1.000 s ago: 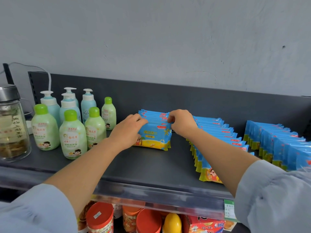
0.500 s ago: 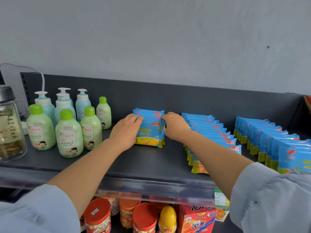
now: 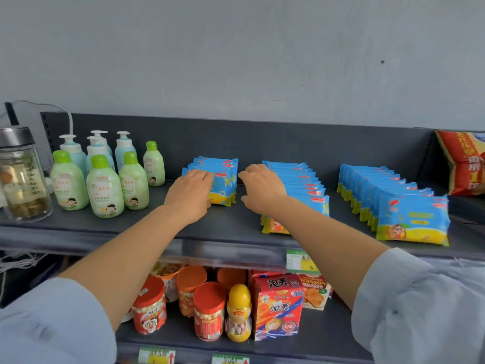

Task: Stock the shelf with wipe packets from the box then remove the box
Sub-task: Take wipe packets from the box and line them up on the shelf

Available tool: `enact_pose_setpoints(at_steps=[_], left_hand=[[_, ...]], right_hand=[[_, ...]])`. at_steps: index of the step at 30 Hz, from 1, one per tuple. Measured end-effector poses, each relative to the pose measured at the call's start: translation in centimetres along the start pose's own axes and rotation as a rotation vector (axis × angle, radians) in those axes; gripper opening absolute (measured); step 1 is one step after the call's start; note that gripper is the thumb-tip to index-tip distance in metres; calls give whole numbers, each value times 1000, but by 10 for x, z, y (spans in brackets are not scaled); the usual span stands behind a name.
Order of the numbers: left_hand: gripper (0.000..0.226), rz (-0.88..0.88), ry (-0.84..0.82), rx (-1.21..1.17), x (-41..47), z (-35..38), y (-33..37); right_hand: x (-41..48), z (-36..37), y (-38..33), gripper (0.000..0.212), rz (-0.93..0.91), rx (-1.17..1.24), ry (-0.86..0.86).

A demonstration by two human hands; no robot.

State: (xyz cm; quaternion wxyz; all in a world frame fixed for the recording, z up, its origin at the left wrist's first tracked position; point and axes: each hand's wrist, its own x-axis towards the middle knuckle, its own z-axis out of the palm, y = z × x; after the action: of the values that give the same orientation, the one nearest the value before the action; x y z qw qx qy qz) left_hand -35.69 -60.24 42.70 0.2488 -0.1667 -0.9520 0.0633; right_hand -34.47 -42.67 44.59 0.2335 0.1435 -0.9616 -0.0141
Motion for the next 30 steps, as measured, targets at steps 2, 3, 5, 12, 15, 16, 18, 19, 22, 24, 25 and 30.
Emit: enact_pose_setpoints(at_steps=[2,3,5,12,15,16,18,19,22,24,25,30], left_hand=[[53,-31,1,11,-13,-12,19],[53,-47,0,9,-20,-17,30],[52,-74,-7,-6,-37,-29,54],[57,-109,-65,-39,-99,-59,143],[63,-98,-94,-46,-120,-68,176],[67,-90,-101,-47,-126,-71,186],[70,-75,-108,-63,-135,-76,203],[69,-69,-110,-76,-139,-78,211],[67,-30,-114,-115,-149,-80,236],[63,7,-112,-151,-157,-79,254],[60,27,-119,-167,-162,-78,264],[50,149,-172,-236,-187,-63,316]], right_hand=[[-22,-8,7,37,-25,-2,18],[-34,-12,11,38,-36,-2,23],[-60,-18,21,37,-53,-8,23],[-161,-38,59,34,-70,-36,-40],[-198,-45,75,32,-48,-52,-83],[-210,-47,80,32,-31,-52,-91],[-231,-51,90,35,7,-51,-110],[-242,-52,94,37,22,-54,-121],[-275,-56,107,40,80,-53,-165],[-299,-57,115,42,123,-48,-196],[-311,-56,120,44,149,-48,-213],[-378,-53,142,41,277,-73,-306]])
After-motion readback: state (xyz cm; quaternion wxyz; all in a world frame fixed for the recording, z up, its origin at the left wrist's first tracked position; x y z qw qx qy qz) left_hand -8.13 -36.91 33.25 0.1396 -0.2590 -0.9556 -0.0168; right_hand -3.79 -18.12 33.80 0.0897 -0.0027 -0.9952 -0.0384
